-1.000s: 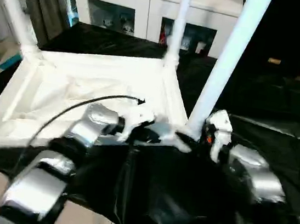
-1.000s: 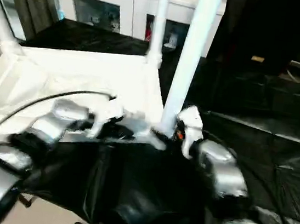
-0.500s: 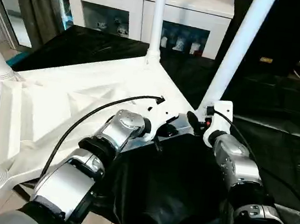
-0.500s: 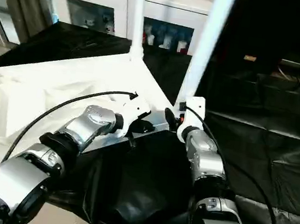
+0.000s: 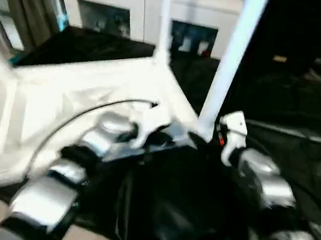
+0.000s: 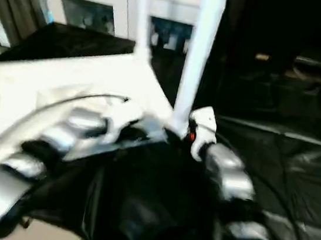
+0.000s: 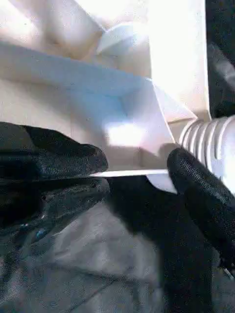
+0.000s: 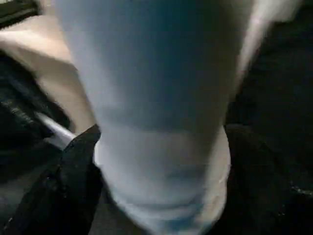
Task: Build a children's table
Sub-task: Rotate leg to tighten
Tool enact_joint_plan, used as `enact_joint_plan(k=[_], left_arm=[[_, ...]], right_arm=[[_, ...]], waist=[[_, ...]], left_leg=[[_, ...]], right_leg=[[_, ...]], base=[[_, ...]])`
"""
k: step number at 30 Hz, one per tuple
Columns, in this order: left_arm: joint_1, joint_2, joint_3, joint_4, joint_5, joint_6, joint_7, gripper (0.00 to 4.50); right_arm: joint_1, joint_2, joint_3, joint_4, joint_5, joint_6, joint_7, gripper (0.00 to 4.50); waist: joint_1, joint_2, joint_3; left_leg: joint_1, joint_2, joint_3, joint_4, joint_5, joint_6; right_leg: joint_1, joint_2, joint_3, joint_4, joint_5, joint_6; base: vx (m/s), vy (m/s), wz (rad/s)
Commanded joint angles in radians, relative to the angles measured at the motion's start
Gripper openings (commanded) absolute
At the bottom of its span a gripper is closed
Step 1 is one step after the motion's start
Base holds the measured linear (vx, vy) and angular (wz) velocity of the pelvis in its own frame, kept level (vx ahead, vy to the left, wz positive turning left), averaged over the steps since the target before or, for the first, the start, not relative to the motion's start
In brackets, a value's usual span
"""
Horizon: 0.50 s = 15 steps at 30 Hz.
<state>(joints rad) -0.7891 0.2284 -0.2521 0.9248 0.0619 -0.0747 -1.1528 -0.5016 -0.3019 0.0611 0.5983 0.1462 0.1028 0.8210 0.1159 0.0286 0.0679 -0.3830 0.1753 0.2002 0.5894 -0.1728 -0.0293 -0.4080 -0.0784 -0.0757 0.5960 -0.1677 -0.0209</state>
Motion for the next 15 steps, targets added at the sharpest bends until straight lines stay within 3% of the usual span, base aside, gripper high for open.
enact_joint_plan(k=[1,4,10,15], left_arm=[[0.005,-0.002,-0.019,-0.042,-0.023,-0.015,-0.066,0.0],[0.025,0.034,-0.029,-0.067,-0.03,-0.016,-0.133,0.0],[0.039,0.054,-0.027,-0.09,-0.034,-0.01,-0.168,0.0],[0.046,0.055,-0.021,-0.107,-0.039,0.0,-0.171,0.0]], right_arm=[[0.016,-0.03,0.016,-0.049,0.011,0.01,0.059,3.91],[0.047,-0.089,0.046,-0.115,0.026,0.031,0.16,3.91],[0.06,-0.12,0.068,-0.134,0.015,0.026,0.216,3.91],[0.067,-0.107,0.068,-0.155,0.035,0.046,0.23,3.76]], waist=[[0.002,0.0,-0.091],[0.01,-0.001,-0.085],[0.008,-0.004,-0.078],[0.007,-0.005,-0.083]], left_leg=[[0.023,0.067,-0.025,-0.054,-0.129,0.106],[0.021,0.069,-0.027,-0.058,-0.164,0.098],[0.023,0.067,-0.028,-0.063,-0.226,0.055],[0.022,0.067,-0.028,-0.061,-0.196,0.057]], right_leg=[[0.054,-0.081,0.049,-0.044,-0.01,-0.294],[0.057,-0.084,0.048,-0.049,-0.065,-0.28],[0.054,-0.088,0.051,-0.067,-0.219,-0.246],[0.053,-0.086,0.051,-0.061,-0.18,-0.249]], base=[[0.0,0.0,0.0],[0.0,0.0,0.0],[0.0,0.0,0.0],[0.0,0.0,0.0]])
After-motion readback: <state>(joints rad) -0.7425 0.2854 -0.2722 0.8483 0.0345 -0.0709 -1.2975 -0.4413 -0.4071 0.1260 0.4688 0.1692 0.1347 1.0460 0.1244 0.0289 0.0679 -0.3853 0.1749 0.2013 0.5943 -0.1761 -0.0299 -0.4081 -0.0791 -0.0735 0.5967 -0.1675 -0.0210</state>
